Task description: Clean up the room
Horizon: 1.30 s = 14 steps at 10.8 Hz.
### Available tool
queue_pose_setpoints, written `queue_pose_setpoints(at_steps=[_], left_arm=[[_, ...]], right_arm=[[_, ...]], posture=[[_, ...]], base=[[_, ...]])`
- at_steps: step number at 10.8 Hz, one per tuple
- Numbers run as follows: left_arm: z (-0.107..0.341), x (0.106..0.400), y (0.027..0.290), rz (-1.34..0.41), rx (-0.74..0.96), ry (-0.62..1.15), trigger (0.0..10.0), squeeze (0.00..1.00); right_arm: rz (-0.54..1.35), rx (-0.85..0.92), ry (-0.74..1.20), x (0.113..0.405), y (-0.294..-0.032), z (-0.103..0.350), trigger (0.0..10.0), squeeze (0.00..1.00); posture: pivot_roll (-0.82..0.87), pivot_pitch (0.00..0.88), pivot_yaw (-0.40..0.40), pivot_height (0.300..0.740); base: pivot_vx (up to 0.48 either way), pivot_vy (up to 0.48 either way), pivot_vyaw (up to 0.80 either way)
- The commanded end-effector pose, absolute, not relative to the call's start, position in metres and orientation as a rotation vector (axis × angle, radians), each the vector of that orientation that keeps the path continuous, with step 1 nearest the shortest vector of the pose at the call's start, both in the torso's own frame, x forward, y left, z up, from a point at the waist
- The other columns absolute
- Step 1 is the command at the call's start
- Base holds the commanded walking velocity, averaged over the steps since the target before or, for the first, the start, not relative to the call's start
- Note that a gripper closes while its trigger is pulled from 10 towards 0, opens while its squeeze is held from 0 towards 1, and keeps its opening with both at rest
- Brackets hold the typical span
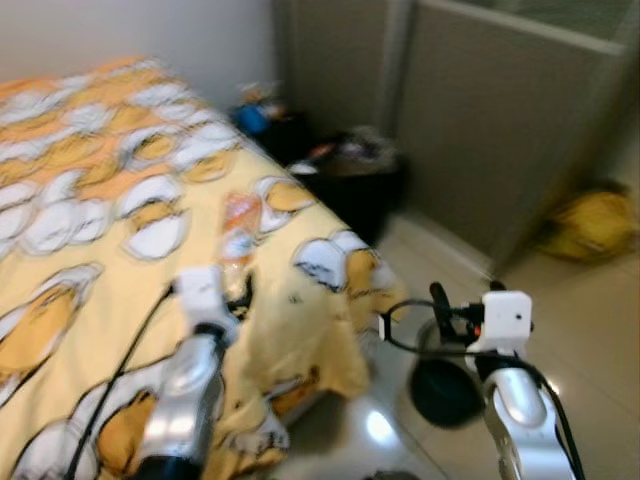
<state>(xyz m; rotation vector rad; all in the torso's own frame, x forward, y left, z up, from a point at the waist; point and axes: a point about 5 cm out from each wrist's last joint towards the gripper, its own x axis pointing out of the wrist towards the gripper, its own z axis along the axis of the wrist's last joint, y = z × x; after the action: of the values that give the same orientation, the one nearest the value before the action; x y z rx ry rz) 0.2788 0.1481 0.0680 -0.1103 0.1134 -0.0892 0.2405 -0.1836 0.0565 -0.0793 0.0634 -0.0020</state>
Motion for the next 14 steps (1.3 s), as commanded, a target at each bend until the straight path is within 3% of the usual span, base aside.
queue_pose_setpoints(at_steps=[1,6,7,9,14], left_arm=[[0.081,0.283,0.139,-0.137,-0.094,0.054,10.0,0.00],[0.079,0.290,0.126,-0.178,-0.081,0.074,10.0,0.00],[0.076,0.295,0.127,-0.136,0.021,0.097,10.0,0.00],[0.075,0.297,0.124,-0.133,-0.022,0.113,10.0,0.00],[0.057,0.286,0.139,0.020,-0.073,0.193,10.0,0.00]], right_arm=[[-0.009,-0.071,0.037,0.243,-0.185,0.059,10.0,0.00],[0.021,-0.083,0.031,0.243,-0.184,0.056,10.0,0.00],[0.024,-0.088,0.041,0.242,-0.184,0.054,10.0,0.00],[0.038,-0.101,0.050,0.243,-0.182,0.052,10.0,0.00],[0.047,-0.096,0.094,0.237,-0.184,0.044,10.0,0.00]], posture=[[-0.20,0.000,0.057,0.740],[-0.22,0.000,0.063,0.740],[-0.23,0.000,0.068,0.740],[-0.24,0.000,0.075,0.740],[-0.23,0.000,0.070,0.740]], base=[[0.000,-0.480,-0.77],[0.000,-0.477,-0.78],[0.000,-0.454,-0.79],[0.000,0.000,0.00],[0.480,0.000,0.00]])
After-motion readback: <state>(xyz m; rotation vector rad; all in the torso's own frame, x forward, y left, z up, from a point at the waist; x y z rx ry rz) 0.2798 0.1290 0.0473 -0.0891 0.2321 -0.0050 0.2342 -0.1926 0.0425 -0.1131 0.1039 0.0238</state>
